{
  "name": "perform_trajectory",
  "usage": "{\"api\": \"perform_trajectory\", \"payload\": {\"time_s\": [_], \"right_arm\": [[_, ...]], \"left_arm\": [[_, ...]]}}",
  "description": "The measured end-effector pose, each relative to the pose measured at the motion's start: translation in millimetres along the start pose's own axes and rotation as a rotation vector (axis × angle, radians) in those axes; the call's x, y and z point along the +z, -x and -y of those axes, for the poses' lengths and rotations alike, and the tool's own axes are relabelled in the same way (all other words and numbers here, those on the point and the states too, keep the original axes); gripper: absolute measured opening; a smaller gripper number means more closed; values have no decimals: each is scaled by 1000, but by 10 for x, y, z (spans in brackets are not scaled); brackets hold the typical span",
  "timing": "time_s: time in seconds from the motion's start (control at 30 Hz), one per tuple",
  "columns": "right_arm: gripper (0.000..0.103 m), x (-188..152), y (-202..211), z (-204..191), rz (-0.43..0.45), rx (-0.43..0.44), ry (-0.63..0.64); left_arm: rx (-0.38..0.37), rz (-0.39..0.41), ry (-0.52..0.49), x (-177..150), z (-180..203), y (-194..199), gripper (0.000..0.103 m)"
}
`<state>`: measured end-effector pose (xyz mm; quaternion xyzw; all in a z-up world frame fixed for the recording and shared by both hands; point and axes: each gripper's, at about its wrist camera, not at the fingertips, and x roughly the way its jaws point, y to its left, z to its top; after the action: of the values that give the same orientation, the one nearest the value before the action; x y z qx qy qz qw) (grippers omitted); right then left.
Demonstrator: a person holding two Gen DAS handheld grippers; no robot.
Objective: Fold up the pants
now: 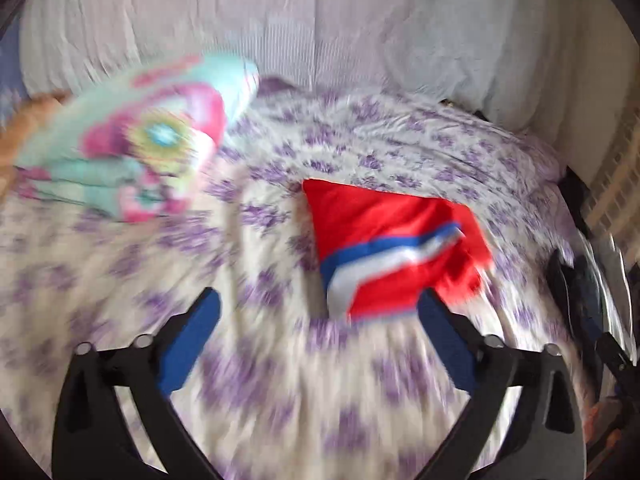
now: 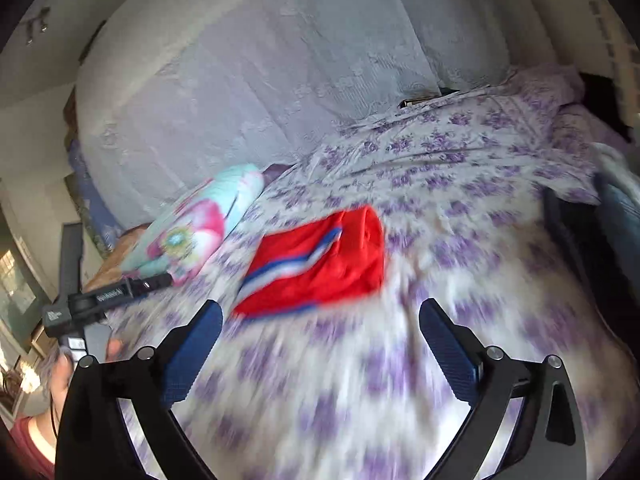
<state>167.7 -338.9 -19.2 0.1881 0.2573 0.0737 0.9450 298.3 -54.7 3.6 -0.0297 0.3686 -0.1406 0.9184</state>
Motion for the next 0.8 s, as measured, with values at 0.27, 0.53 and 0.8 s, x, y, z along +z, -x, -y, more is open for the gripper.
{"api": "perform_trajectory", "payload": {"time_s": [0.27, 0.53, 0.8], "right_arm": [[99, -932, 1373, -450, 87, -92, 182], [99, -1338, 1880, -397, 93, -160, 186], [99, -1444, 2145, -511, 136, -172, 219]], "left_arm": [[134, 114, -112, -1354, 322, 1455, 98], [203, 155, -132, -1950, 412, 1949, 98], [240, 200, -124, -2025, 438, 2163, 98]]}}
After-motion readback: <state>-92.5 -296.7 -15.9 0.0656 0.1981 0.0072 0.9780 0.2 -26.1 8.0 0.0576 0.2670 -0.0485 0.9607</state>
